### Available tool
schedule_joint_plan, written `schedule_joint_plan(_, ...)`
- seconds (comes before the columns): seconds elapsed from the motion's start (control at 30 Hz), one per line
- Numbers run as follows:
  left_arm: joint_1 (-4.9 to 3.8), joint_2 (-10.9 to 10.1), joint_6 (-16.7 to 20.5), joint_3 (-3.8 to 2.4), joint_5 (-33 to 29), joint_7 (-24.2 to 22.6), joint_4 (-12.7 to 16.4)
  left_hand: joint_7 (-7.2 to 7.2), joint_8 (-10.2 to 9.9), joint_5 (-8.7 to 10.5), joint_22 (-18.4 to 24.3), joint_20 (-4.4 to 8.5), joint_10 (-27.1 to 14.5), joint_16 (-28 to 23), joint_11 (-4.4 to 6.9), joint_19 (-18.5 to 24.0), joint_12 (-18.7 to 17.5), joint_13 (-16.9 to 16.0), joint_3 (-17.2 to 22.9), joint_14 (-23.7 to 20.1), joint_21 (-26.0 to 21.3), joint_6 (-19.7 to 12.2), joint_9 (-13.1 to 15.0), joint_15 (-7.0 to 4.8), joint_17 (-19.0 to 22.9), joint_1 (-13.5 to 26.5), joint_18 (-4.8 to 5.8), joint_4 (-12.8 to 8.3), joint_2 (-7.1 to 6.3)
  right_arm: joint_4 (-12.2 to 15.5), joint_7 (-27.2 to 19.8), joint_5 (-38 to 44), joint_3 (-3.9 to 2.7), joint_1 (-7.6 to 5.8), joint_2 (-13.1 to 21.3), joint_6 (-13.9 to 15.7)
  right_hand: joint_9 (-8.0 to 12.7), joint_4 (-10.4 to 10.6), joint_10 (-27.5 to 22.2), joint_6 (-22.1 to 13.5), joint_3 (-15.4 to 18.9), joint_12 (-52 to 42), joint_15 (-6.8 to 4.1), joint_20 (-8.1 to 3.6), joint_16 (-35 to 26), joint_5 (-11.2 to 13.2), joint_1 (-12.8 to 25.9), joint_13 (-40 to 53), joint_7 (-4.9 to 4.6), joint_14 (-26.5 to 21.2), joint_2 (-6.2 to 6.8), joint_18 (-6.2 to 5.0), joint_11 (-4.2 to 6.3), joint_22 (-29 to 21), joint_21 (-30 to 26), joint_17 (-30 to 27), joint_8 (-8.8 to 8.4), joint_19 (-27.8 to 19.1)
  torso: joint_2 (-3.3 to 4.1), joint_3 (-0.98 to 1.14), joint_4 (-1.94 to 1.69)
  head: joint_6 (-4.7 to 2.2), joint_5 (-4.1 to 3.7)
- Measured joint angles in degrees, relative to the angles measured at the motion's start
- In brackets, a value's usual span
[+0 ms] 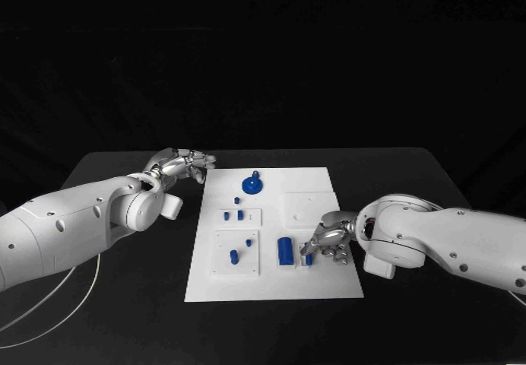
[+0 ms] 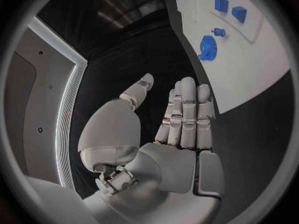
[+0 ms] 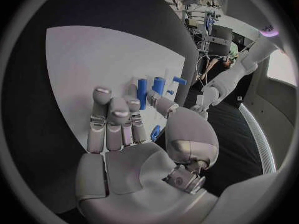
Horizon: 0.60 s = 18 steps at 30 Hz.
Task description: Assemble the parts on the task board
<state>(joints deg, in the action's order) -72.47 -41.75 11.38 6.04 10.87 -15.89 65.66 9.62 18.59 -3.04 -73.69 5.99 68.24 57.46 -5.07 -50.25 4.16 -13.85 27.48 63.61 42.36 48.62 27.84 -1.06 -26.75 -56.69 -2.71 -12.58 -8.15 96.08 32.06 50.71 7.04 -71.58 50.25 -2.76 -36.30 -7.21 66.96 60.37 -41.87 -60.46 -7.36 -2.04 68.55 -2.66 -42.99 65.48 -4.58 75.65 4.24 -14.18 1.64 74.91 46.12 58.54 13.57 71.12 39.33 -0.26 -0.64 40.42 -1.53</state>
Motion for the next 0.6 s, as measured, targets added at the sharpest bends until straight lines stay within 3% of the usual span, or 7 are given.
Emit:
schedule_joint_plan(0.4, 0.0, -0.04, -0.08, 0.0, 0.06, 0.09, -0.02, 0.0, 0.0, 0.0, 0.01, 0.13, 0.0, 0.0, 0.01, -0.14, 0.0, -0.05, 0.02, 0.0, 0.0, 0.0, 0.0, 0.0, -0.05, 0.0, 0.0, 0.29, 0.0, -0.08, 0.24, 0.04, 0.02, 0.04, -0.55, -0.01, -0.04, 0.31, 0.0, 0.07, 0.32, 0.0, 0.0, 0.0, 0.2, 0.0, 0.61, 0.0, 0.08, 0.0, 0.44, 0.0, 0.0, 0.0, 0.0, 0.05, 0.01, 0.0, 0.0, -0.04, -0.05, 0.01, 0.26)
schedule_joint_plan(0.6, -0.03, -0.06, -0.1, 0.0, 0.11, 0.13, -0.01, 0.0, 0.0, 0.0, -0.04, 0.13, 0.01, 0.0, 0.02, -0.14, 0.0, -0.04, 0.02, 0.0, 0.0, 0.0, -0.01, 0.0, -0.05, 0.0, 0.0, 0.29, 0.0, -0.12, 0.27, 0.04, 0.02, 0.04, -0.62, -0.04, -0.08, -0.39, 0.0, 0.07, 2.08, 0.0, -0.04, 0.0, 0.2, 0.0, 1.8, 0.07, 0.09, -0.04, 1.63, 0.0, 0.0, 0.0, 0.0, 0.05, 0.04, 0.0, 0.0, -0.07, -0.05, 0.13, 0.49)
